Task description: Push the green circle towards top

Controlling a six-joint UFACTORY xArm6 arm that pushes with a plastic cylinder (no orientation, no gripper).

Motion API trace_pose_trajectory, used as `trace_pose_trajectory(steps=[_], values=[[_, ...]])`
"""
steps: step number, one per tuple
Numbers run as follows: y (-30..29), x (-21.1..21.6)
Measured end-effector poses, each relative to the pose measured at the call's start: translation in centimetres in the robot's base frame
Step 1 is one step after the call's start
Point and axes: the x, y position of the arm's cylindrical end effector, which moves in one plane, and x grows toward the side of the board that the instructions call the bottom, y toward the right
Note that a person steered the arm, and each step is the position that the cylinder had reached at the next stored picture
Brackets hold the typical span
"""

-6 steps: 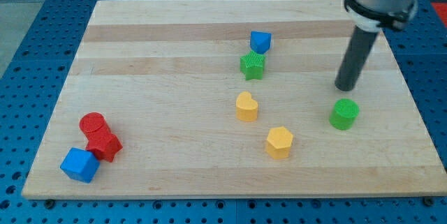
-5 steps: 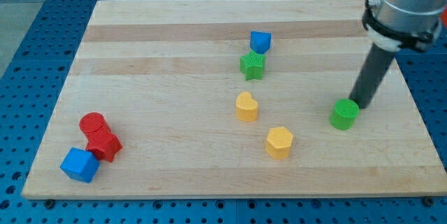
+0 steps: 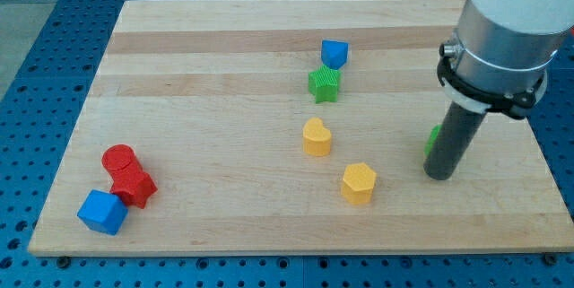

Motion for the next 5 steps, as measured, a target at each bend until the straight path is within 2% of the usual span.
trace_pose_trajectory(steps=[2,5], values=[[3.4,-2.3],[1.3,-5.6]])
